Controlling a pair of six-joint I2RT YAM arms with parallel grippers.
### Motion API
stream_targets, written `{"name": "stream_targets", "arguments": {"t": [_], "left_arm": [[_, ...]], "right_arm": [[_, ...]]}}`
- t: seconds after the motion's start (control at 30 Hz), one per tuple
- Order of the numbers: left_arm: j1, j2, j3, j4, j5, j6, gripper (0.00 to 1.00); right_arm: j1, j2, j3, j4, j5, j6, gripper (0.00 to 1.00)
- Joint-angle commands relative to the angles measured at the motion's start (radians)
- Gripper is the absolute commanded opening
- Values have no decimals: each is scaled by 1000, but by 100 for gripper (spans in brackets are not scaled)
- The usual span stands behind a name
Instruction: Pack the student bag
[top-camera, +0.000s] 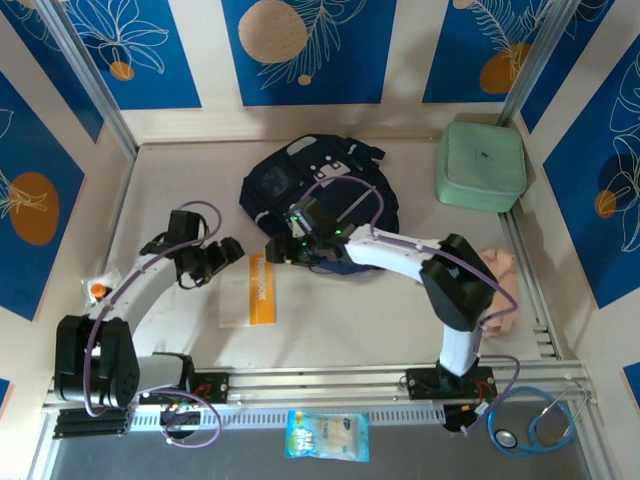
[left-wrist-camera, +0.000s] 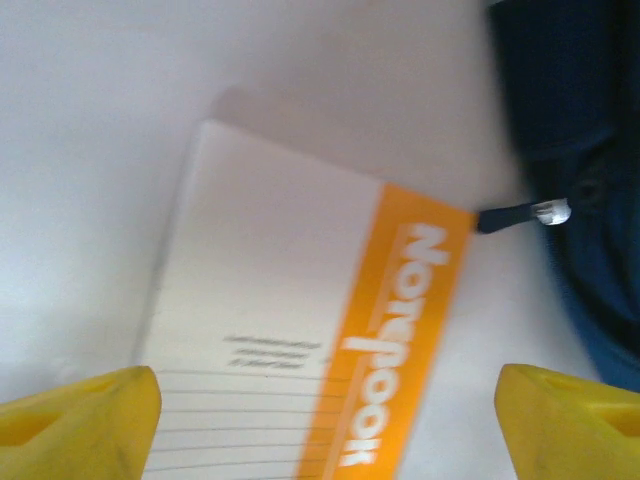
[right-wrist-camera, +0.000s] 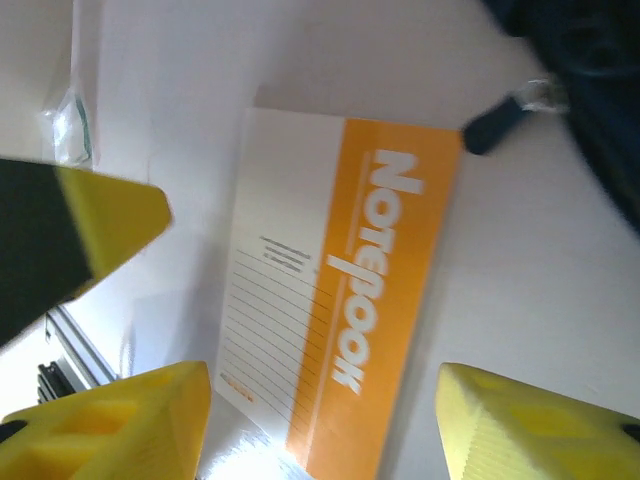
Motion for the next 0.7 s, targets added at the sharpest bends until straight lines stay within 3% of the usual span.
{"name": "stream_targets", "arguments": {"t": [0.0, 0.17, 0.67], "left_arm": [[21, -17, -46, -102, -38, 84, 78], [26, -8, -78, -83, -32, 105, 61], [26, 83, -93, -37, 12, 147, 57]], "right_arm": [[20, 90, 96, -68, -86, -13, 55], [44, 214, 226, -159, -90, -29, 51], [40, 339, 292, -274, -97, -60, 50]]}}
